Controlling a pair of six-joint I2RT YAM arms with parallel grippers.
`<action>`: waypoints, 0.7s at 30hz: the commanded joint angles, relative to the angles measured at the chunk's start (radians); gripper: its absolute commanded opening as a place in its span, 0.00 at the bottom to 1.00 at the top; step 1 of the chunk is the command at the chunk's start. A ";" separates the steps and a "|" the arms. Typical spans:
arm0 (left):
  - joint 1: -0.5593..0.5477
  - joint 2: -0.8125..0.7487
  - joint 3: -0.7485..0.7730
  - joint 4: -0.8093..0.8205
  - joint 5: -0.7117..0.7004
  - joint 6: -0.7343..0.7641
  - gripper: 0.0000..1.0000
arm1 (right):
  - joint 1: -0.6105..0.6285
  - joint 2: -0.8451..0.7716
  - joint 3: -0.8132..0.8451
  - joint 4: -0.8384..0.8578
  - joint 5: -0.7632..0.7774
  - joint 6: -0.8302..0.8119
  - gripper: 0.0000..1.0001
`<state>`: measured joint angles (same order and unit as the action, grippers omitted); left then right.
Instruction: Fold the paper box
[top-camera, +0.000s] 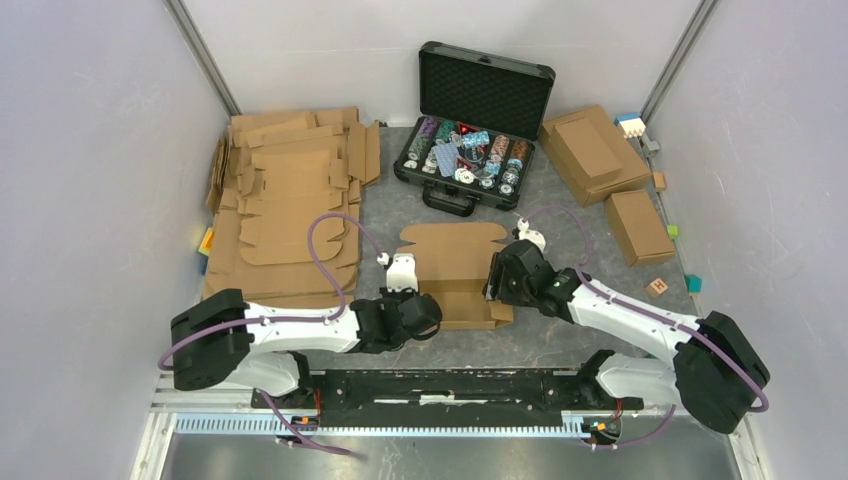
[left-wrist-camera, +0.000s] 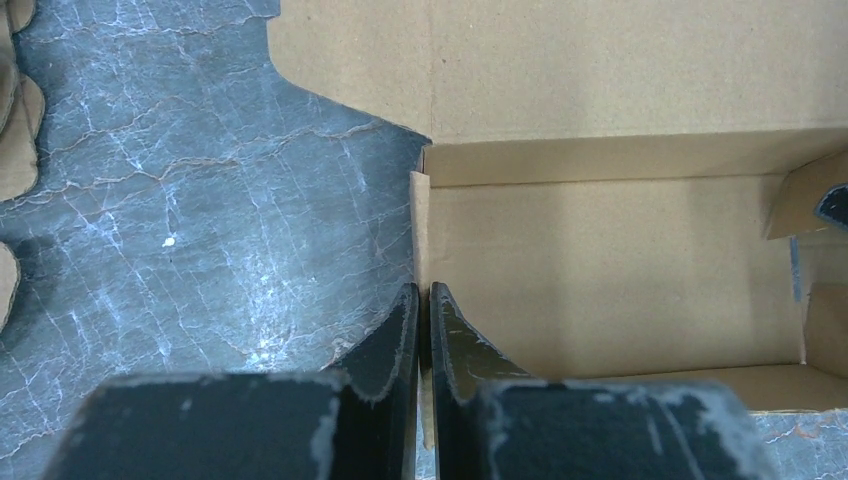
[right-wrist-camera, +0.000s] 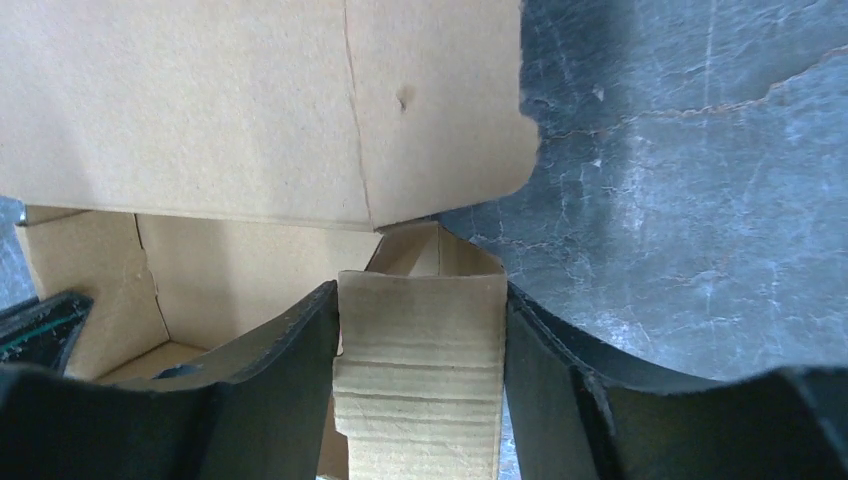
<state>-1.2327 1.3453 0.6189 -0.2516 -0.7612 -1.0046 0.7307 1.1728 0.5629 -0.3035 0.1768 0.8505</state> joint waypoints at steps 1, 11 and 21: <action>-0.009 0.009 0.039 -0.005 -0.067 -0.030 0.02 | 0.019 0.027 0.102 -0.158 0.142 0.062 0.59; -0.010 0.026 0.056 -0.014 -0.067 -0.028 0.02 | 0.021 0.018 0.091 -0.150 0.130 0.021 0.22; -0.015 0.044 0.071 -0.015 -0.066 -0.021 0.02 | 0.022 -0.064 -0.015 0.108 -0.098 -0.089 0.61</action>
<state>-1.2415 1.3823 0.6502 -0.2623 -0.7704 -1.0050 0.7490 1.1763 0.6060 -0.3443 0.1936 0.8154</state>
